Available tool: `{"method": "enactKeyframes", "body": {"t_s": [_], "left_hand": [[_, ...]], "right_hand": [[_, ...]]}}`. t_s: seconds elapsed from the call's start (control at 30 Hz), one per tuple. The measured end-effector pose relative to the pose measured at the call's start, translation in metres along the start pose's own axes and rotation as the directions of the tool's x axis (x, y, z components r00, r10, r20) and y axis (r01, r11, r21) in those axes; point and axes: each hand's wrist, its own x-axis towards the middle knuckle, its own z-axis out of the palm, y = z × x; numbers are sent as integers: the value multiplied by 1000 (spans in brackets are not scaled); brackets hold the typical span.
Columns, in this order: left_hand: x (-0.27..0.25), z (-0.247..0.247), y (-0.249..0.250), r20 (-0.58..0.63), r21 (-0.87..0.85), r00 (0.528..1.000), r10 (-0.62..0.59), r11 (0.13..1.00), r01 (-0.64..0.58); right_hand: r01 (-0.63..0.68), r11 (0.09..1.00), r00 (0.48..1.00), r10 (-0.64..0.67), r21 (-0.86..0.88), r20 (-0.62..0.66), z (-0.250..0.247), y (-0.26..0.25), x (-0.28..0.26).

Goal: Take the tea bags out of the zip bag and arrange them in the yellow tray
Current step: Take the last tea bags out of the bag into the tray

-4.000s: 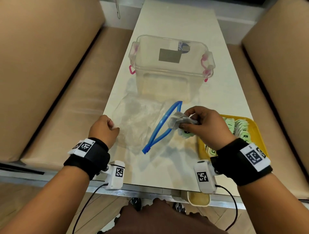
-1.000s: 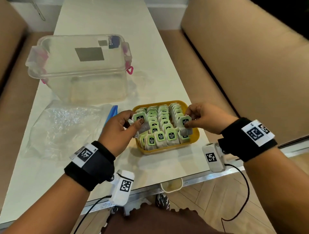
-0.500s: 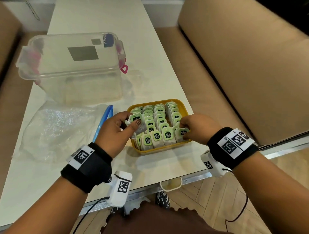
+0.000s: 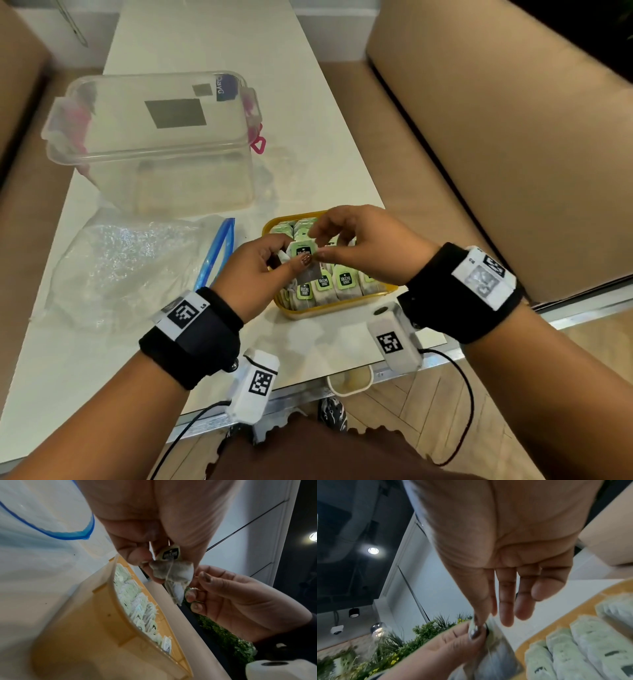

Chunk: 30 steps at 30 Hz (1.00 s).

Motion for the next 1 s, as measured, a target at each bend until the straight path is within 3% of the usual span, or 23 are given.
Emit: {"method": "enactKeyframes", "body": {"t_s": [0.13, 0.27, 0.43, 0.63, 0.87, 1.0], "left_hand": [[1, 0, -1, 28, 34, 1000, -11, 999, 10], [0, 0, -2, 37, 4, 992, -123, 992, 123], [-1, -2, -6, 63, -137, 971, -231, 962, 238], [-1, -5, -12, 56, -36, 988, -144, 989, 146], [3, -3, -8, 6, 89, 999, -42, 995, 42], [3, -4, -7, -15, 125, 1000, 6, 992, -4]], "right_hand": [[-10, 998, 1000, 8, 58, 29, 6, 1, 5], [-54, 997, 998, 54, 46, 10, -2, 10, 1], [-168, 972, 979, 184, -164, 86, -8, 33, -4], [-188, 924, 953, 253, -332, 166, 8, 47, -6], [-197, 827, 950, 295, -526, 107, 21, 47, -2], [-219, 804, 943, 320, -553, 92, 25, 49, 0]]}}
